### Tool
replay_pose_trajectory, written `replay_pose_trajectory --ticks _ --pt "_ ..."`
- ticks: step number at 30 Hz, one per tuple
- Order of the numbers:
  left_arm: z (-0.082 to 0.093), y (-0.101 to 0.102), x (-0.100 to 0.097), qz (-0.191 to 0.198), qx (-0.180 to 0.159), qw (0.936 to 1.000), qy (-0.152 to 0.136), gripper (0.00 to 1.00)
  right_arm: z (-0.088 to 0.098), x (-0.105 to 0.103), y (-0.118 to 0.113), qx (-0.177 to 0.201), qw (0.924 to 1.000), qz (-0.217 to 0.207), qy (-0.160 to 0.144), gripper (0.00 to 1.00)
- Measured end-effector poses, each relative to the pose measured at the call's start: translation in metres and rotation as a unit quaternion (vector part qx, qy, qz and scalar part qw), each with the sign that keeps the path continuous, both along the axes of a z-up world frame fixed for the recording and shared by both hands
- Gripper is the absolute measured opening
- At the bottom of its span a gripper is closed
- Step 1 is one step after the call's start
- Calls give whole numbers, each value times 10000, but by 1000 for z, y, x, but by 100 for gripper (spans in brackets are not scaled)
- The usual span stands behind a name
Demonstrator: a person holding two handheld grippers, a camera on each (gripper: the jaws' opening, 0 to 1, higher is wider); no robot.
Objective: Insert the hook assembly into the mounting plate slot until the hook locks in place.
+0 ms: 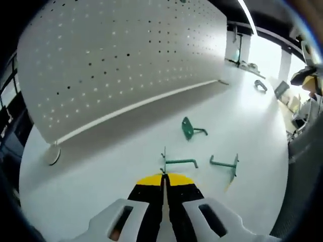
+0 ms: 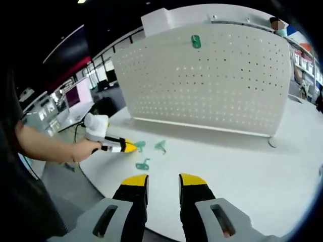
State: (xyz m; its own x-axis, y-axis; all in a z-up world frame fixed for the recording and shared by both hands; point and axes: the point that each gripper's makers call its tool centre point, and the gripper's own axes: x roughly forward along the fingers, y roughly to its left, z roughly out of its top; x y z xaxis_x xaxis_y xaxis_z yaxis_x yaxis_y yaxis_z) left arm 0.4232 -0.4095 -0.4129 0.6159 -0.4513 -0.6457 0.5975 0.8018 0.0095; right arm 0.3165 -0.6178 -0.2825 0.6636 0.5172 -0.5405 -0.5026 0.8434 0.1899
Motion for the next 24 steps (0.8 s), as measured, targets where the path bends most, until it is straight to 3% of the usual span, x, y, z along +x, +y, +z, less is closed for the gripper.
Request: replay_pose_trajectory --ticks 4,12,16,24 --pt "8 -1 0 -101 40 9999 -18 2 -1 -1 4 20 10000 60 18 22" --pt "47 -7 7 -111 -145 9998 -60 1 3 2 13 -2 9996 243 -117 22" --pt "41 -4 6 9 -201 9997 164 1 5 4 17 58 9995 272 -150 22" --pt "55 -7 -2 133 -501 9980 349 1 10 3 23 141 9990 354 -231 21"
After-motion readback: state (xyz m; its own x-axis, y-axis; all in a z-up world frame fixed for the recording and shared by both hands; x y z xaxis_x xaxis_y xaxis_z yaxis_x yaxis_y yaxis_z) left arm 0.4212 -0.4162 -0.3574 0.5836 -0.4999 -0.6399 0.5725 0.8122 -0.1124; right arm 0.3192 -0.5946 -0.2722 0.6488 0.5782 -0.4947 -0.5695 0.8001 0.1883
